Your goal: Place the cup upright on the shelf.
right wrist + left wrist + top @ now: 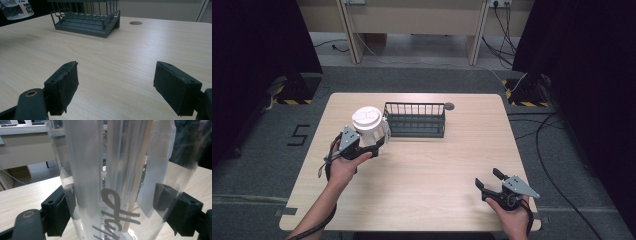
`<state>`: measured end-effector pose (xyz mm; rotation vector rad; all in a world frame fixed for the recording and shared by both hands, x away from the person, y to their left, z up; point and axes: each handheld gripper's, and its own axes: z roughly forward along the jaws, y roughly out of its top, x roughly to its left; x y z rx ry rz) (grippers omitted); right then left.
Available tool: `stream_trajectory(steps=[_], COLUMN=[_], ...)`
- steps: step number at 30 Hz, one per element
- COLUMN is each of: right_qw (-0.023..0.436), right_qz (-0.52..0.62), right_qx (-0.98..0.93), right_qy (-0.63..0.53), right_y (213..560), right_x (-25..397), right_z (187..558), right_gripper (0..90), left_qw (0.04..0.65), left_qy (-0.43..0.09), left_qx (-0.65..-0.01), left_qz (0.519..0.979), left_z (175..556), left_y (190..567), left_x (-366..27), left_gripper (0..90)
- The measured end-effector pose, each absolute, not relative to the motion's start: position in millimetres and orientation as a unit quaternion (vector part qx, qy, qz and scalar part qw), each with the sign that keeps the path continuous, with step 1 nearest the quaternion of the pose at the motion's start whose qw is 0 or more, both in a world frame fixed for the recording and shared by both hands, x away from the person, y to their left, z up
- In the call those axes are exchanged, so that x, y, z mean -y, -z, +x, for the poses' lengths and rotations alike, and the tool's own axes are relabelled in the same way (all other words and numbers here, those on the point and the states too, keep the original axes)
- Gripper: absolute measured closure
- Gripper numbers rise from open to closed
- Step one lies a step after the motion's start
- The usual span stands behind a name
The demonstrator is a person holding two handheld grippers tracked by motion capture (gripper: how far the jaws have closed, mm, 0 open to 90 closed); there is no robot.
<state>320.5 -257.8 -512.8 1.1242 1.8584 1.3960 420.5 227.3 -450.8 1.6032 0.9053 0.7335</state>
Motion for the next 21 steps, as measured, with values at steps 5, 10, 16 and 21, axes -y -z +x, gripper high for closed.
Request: stream_trajectory(steps=[5, 10, 16, 21], right_qw=[0.276, 0.277, 0.277, 0.276], right_qz=[0.418, 0.417, 0.416, 0.417], right_qx=[-0.692, -0.692, -0.691, -0.690], right_qy=[-0.521, -0.521, -0.522, -0.523], right_y=[513, 513, 513, 513], right_x=[258, 259, 259, 259], right_z=[321, 321, 321, 321], right_gripper=[20.5, 20.6, 20.5, 20.5], left_qw=[0.549, 0.549, 0.548, 0.550], left_qy=[-0.310, -0.310, -0.311, -0.310], left_qx=[-0.377, -0.373, -0.371, -0.371], left_qz=[0.679, 0.680, 0.682, 0.682], left_z=[427, 433, 439, 445], left_y=[445, 440, 437, 433], left_x=[-218, -212, -207, -202], left_gripper=[17.6, 17.6, 17.6, 17.6])
